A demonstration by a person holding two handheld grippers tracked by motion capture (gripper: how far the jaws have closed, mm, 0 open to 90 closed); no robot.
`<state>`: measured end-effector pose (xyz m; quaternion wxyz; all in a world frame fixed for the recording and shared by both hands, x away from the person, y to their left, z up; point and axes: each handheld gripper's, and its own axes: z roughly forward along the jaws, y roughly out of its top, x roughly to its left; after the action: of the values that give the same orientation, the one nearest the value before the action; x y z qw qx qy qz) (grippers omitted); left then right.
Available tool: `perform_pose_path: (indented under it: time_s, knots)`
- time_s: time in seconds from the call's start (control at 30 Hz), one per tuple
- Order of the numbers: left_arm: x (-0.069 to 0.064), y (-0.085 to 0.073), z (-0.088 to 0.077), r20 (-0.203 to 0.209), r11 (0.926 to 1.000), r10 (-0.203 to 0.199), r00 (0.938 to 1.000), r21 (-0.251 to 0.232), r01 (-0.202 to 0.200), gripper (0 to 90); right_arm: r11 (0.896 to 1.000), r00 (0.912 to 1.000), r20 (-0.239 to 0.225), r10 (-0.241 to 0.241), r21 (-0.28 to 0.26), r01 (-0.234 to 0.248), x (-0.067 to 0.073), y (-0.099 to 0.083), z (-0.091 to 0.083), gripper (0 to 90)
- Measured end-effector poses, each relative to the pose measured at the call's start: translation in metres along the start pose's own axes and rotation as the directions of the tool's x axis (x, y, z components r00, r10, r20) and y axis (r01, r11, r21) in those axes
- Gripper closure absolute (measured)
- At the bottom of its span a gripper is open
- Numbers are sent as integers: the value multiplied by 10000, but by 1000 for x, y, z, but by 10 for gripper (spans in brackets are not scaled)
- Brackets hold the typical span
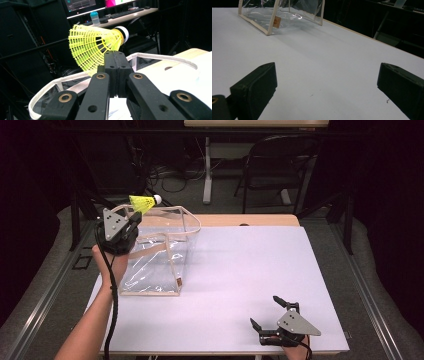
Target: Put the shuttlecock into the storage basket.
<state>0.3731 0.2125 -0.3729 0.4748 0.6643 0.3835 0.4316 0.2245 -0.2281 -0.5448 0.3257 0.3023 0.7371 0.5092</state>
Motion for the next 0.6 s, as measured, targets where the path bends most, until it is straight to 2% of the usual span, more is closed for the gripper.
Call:
perform_pose_path:
  time_s: [0.6]
  knots:
    - [8,-11,0,-197,9995,-46,9998,298,52,900,10000,10000,-9,-6,30,6,0,0,0,22]
